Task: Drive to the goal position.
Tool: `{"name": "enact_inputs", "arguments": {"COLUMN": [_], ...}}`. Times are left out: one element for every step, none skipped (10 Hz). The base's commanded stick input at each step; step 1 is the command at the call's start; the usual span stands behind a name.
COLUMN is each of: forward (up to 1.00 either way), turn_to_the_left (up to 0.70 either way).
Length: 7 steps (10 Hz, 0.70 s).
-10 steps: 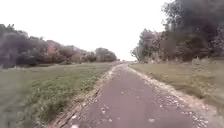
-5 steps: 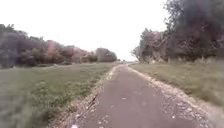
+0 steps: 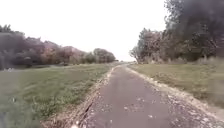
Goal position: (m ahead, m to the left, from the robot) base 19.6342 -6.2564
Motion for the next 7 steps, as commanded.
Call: {"name": "enact_inputs", "arguments": {"forward": [0.7,0.7,0.7,0.7,0.7,0.7,0.7], "turn_to_the_left": [0.0,0.0,0.0,0.0,0.0,0.0,0.0]}}
